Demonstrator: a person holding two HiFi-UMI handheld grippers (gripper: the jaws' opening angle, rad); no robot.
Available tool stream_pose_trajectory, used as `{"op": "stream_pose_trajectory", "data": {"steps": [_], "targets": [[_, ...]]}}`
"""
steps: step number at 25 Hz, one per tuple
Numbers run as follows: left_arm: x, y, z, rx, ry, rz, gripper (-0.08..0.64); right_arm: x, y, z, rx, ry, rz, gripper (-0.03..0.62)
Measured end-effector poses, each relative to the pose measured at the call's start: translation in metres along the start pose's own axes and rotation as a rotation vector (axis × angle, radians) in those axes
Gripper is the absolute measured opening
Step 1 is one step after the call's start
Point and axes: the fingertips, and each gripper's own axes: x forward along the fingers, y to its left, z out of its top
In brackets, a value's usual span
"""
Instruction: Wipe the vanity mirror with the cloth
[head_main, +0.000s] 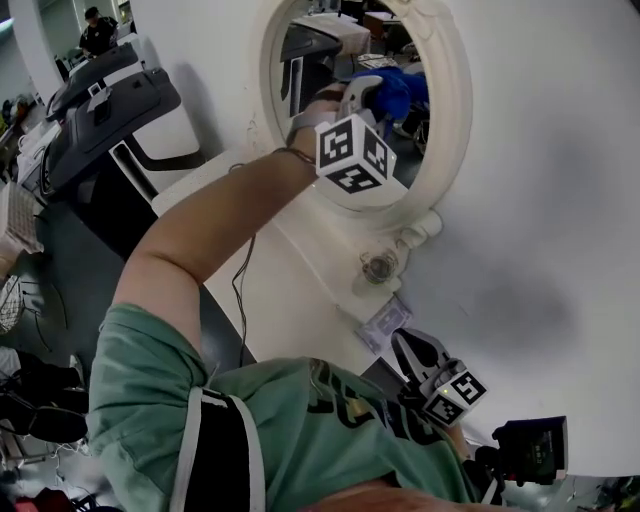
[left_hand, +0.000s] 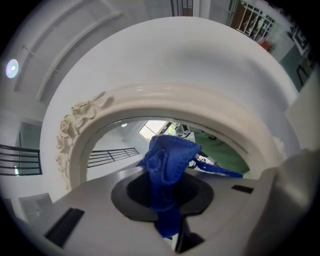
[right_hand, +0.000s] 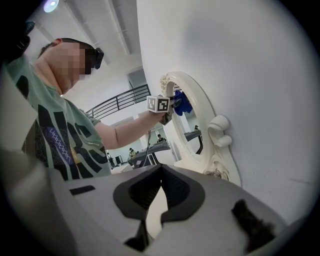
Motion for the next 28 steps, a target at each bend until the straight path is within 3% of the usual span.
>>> {"op": "stream_pose_trajectory", "data": {"steps": [7, 14, 17, 20, 25, 26, 28], "targets": [[-0.019, -0.112, 0.014, -0.009, -0.087, -0.143, 0.075, 0.002, 0.002, -0.006, 0.013, 0.03, -0.006, 0.012], [-0.015, -0.118, 0.009, 0.0, -0.109, -0.17, 0.077, 0.005, 0.003, -0.005, 0.002, 0.042, -0.012, 0.012], [-0.013, -0.115, 0.002, -0.052, -0.119, -0.225, 0.078, 0.009, 0.004, 0.0, -0.021, 0.034, -0.003, 0.012], [-0.005, -0.083, -0.027, -0.216, -0.066, -0.222, 0.081, 0.008, 0.001, 0.005, -0.033, 0.016, -0.007, 0.012], [0.028, 0.039, -0.11, -0.581, 0.094, -0.021, 0.081, 0.002, -0.008, 0.003, -0.039, 0.001, -0.02, 0.012], [0.034, 0.064, -0.119, -0.607, 0.119, 0.027, 0.081, 0.0, -0.011, 0.003, -0.041, -0.004, -0.025, 0.012], [0.044, 0.116, -0.127, -0.585, 0.147, 0.132, 0.081, -0.006, -0.019, 0.005, -0.044, -0.018, -0.036, 0.012]]}}
